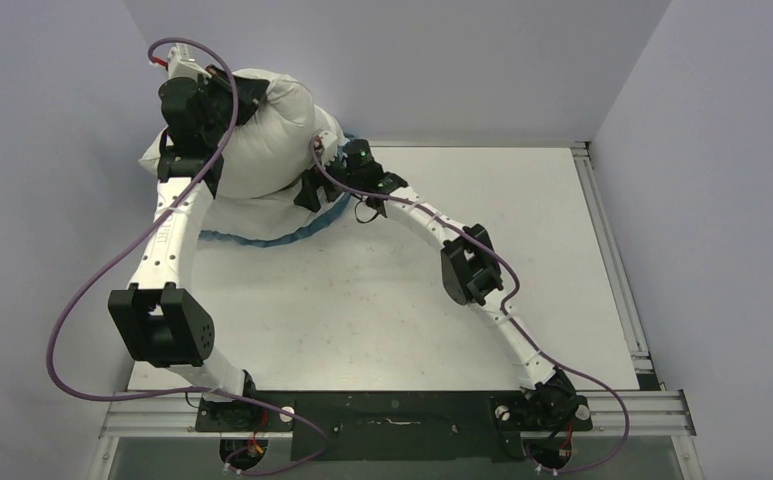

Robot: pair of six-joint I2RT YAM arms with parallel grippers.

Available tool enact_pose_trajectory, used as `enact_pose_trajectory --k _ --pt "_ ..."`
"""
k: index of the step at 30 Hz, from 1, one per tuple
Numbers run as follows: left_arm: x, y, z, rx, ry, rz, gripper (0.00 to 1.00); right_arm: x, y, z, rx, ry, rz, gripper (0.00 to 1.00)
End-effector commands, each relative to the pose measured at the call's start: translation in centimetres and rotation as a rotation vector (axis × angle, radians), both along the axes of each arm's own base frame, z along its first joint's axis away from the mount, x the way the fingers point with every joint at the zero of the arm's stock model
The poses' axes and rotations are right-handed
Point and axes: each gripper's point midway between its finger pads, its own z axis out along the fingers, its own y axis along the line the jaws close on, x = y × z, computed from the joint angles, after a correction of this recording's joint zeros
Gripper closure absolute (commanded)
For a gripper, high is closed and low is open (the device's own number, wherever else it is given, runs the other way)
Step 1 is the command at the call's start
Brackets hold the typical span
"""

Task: Put the pillow into the pillowcase
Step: Stuff the pillow into the pillowcase.

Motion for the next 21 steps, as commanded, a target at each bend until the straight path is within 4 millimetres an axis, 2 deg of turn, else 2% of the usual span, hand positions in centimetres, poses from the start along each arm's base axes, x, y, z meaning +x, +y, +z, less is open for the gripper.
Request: enact_pose_trajectory --k 1,5,7,9,11,13,17,21 --pt "0.6 1.8 0.8 0.041 -0.015 0.053 1.0 0.6 1.1 -2.2 -0.056 -0.071 -0.038 0.18" --pt "0.4 1.9 1.1 0.038 -0.014 0.058 1.0 0.6 2.3 -3.9 -0.041 -0.059 -0.052 0.43" --pt "0.4 1.9 1.0 0.039 -0.01 0.055 1.0 0.2 2.6 -4.5 -0.039 -0.04 -0.044 0.6" --pt "0.4 1.8 0.8 0.042 -0.003 0.051 1.0 -0.8 2.7 -5.4 -0.047 0.004 -0.008 0.73" --pt "0.5 1.8 0.5 0.046 0.004 0.049 1.0 -2.2 2.6 -5.8 -0.053 0.052 0.032 0.82" --pt "0.7 1.8 0.2 0.044 0.008 0.048 1.0 -3.8 2.5 -4.7 -0.033 0.096 0.084 0.94" --pt "0.8 1.6 -0.8 0.057 0.029 0.03 1.0 -7.2 2.1 -0.9 0.024 0.161 0.195 0.95" --pt "0.6 1.2 -3.1 0.071 0.076 0.007 1.0 -10.3 0.2 0.0 0.023 0.269 0.261 0.95"
